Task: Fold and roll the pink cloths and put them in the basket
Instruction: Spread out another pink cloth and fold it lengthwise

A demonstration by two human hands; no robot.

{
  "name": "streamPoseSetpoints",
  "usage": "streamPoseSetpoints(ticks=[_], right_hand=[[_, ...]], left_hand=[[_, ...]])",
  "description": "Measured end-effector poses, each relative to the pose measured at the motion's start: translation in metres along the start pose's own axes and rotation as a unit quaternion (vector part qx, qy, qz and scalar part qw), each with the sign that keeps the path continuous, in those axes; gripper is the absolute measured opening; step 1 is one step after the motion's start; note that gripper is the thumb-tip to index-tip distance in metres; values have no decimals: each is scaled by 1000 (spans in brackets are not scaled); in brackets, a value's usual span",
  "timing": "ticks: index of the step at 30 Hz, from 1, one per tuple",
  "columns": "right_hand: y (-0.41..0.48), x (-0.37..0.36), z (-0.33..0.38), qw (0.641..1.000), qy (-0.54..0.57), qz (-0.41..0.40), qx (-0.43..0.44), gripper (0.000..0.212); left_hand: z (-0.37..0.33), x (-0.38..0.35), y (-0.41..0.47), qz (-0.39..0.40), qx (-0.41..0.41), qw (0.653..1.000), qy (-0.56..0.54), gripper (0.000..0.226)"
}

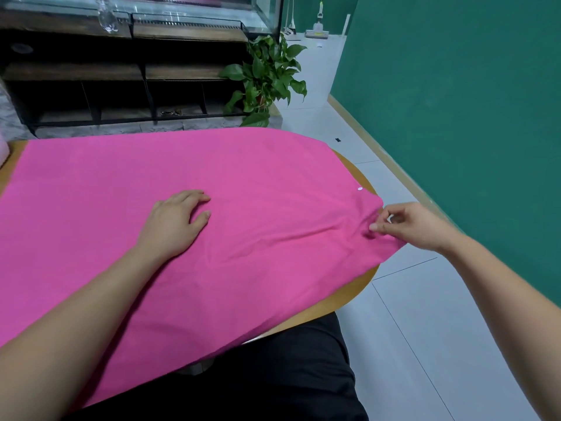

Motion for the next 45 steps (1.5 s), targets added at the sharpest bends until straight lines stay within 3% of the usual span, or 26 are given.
streamPoseSetpoints(ticks=[7, 10, 12, 16, 18, 21, 24, 32, 45], right_hand=[[-23, -19, -30, 987, -108, 86, -79, 39], [-30, -18, -33, 961, -196, 133, -143, 31], [-28, -15, -29, 943, -263, 113, -167, 27], [-7, -13, -3, 948, -300, -85, -65, 19], [6, -29, 21, 959, -256, -120, 27, 23], [29, -69, 57, 956, -245, -87, 134, 47], [53, -103, 90, 954, -251, -59, 151, 69], [111, -173, 139, 951, -265, 14, 157, 72], [149, -178, 163, 955, -263, -21, 136, 72]], left_hand=[[2, 0, 2, 0, -7, 1000, 0, 36], [2, 0, 3, -4, -8, 1000, 3, 35], [1, 1, 3, -3, -5, 1000, 7, 35], [0, 1, 3, 10, 1, 1000, 18, 39], [1, 0, 4, 23, 1, 1000, 20, 41], [4, 3, 4, 27, 6, 1000, -9, 42], [16, 11, -2, -2, 23, 1000, -5, 43], [77, 29, -41, 44, 145, 985, 85, 75], [118, 43, -5, 63, 152, 984, 64, 86]])
Point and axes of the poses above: each hand's wrist, its own y-axis towards the middle knuckle, its own x-axis out of the back of the hand, z = x × y, the point moved 4 cm from there along y, towards the middle knuckle, and after that the axes turned 8 degrees about z, right-handed, at the moved point
